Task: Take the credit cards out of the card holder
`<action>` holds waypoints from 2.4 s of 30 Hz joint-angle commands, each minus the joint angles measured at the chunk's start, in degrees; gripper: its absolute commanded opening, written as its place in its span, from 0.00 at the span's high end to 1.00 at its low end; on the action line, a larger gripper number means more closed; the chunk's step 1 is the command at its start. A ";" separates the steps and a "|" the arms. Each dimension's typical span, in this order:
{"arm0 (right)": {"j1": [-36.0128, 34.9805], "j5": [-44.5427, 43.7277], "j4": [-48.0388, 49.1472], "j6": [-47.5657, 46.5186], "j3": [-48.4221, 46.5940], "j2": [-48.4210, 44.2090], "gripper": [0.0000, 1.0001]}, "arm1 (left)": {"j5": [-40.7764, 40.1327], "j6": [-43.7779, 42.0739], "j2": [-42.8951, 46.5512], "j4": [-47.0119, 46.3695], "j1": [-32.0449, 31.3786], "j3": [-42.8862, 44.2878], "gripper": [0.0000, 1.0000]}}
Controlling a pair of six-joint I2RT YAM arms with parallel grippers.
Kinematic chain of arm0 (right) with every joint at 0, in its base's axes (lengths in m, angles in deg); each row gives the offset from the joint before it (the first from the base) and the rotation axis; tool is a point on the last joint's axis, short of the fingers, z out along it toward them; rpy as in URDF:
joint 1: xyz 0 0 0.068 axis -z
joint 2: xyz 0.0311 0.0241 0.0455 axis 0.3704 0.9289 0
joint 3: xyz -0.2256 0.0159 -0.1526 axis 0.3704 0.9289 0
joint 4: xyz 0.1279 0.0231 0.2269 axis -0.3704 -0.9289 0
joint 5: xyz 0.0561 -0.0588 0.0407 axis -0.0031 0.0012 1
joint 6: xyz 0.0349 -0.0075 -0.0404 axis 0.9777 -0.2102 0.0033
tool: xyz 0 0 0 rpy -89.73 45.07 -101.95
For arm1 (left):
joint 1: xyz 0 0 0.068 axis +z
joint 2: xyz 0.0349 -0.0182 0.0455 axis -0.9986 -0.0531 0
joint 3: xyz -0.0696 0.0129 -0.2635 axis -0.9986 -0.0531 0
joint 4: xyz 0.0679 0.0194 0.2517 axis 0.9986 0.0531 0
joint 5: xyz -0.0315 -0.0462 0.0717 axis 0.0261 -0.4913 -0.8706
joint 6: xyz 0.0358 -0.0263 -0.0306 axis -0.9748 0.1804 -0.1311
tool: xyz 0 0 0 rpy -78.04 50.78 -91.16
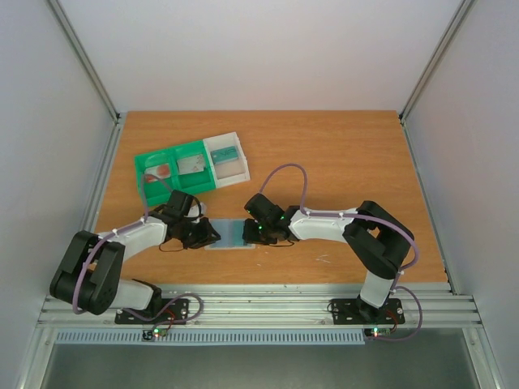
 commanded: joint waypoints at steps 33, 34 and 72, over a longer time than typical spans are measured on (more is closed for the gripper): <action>1.33 1.54 7.03 1.69 5.29 -2.18 0.71 | -3.69 -0.01 5.93 4.77 -0.06 -0.31 0.74; 1.34 1.69 7.12 1.74 5.20 -1.85 0.71 | -3.72 -0.04 5.52 4.38 -0.07 -0.48 0.74; 1.06 8.26 21.31 4.10 7.30 -1.68 0.70 | -3.07 -0.65 2.61 1.49 -0.05 -2.36 0.75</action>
